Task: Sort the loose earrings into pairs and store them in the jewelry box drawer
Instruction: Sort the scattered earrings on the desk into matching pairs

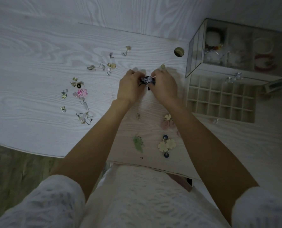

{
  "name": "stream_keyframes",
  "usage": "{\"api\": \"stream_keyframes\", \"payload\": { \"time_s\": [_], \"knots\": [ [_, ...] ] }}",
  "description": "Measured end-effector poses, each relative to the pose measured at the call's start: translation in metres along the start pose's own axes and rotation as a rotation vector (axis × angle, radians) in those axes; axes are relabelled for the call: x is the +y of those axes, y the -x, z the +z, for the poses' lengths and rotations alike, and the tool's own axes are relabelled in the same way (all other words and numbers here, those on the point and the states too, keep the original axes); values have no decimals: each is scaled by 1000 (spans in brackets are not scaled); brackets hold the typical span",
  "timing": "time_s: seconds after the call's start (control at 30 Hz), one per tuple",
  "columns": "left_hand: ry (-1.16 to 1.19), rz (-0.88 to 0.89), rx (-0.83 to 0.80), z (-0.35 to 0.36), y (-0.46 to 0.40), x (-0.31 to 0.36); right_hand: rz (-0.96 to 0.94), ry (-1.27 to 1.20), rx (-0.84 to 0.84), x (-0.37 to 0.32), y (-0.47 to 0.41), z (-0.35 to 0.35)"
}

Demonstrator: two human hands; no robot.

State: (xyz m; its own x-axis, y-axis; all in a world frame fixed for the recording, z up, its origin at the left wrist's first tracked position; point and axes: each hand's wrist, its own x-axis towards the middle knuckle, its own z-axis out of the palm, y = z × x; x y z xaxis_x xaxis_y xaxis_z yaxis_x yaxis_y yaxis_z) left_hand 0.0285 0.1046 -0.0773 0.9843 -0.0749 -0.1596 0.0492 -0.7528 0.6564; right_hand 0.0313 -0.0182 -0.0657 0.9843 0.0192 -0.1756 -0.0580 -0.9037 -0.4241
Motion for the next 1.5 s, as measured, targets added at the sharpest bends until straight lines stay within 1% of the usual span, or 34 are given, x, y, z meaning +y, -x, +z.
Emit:
{"api": "stream_keyframes", "payload": {
  "time_s": [0.13, 0.27, 0.4, 0.57, 0.7, 0.8, 0.9, 0.97, 1.03, 1.1, 1.2, 1.3, 1.4, 1.5],
  "knots": [
    [114, -70, -25, 0, 3, 1, 17, -98, -45, 4, 2, -6],
    [93, -56, -40, 6, 9, 8, 10, -105, -97, 14, 8, -14],
    [55, -28, -25, 8, 9, 18, -3, -113, -75, 13, 12, -15],
    [70, -47, -44, 9, 8, 22, -21, -6, -40, 13, 16, -11],
    [44, -16, -48, 6, 8, 23, -63, 66, -20, 15, 16, -12],
    [-22, 35, -49, -3, 9, 11, -133, 148, -8, 14, 14, -16],
    [-124, 206, -93, -21, 19, -10, -238, 229, -10, 14, 13, -24],
    [-171, 274, -65, -39, 28, -27, -312, 215, -46, 10, 12, -29],
    [-189, 262, -5, -55, 40, -44, -383, 161, -78, 1, 15, -30],
    [-162, 197, 50, -67, 55, -58, -425, 97, -117, -9, 25, -26],
    [-101, 82, 94, -72, 78, -69, -374, 17, -218, -20, 48, -11],
    [-67, 38, 81, -58, 91, -67, -272, -37, -278, -24, 71, 3],
    [-115, 78, 66, -39, 90, -60, -248, 21, -267, -25, 84, 17],
    [-223, 193, 49, -26, 83, -53, -204, -5, -233, -21, 87, 24]
  ]
}}
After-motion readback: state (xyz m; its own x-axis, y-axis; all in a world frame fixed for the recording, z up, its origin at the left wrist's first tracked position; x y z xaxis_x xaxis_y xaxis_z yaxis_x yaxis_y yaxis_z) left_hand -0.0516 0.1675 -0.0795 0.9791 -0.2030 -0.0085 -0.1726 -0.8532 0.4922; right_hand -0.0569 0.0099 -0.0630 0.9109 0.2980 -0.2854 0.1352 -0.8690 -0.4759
